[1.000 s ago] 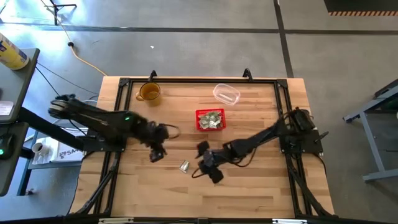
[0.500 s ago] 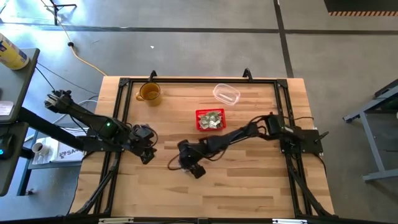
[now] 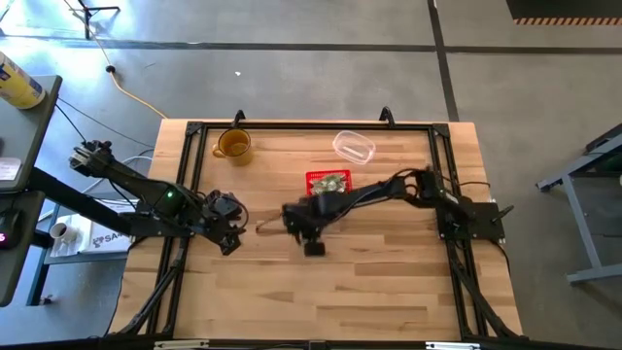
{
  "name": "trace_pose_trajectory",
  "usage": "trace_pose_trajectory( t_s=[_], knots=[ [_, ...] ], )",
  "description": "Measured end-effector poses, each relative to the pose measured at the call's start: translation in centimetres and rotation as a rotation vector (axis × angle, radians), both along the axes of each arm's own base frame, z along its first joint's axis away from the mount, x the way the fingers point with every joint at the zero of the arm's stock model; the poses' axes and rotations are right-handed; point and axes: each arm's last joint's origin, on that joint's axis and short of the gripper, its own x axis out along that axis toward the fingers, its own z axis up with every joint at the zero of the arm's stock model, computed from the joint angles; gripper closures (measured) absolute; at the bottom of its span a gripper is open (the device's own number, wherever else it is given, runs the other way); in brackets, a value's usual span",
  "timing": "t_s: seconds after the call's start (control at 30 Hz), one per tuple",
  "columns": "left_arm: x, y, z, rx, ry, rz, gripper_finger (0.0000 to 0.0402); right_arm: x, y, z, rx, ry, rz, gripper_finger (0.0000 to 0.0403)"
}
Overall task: Pick and place items into bin
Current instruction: Put the green packet into the red basket, then return to Home Position
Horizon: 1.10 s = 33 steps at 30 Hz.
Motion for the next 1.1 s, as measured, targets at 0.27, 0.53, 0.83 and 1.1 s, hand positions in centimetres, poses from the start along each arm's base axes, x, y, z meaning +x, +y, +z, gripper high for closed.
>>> trace_pose_trajectory(
  t_s=[0.27, 0.53, 0.83, 1.1],
  knots=[
    [0.1, 0.3, 0.1, 0.118, -0.031, 0.0, 0.0167, -4.2, -4.0, 10.6, -0.386, -0.089, -0.215, 0.0389],
    [0.5, 2.3, 0.0, 0.202, -0.006, 0.108, 0.0167, -6.1, -9.6, 9.9, -0.269, 0.013, -0.344, 0.0304],
    [1.3, 7.6, 4.3, 0.178, -0.117, 0.166, 0.0167, -8.1, -7.5, 10.6, -0.096, 0.119, -0.271, 0.015],
    [-1.6, 9.1, 12.7, 0.192, -0.328, 0.24, 0.0167, -10.4, -5.0, 19.4, 0.187, -0.147, -0.587, 0.0109]
  ],
)
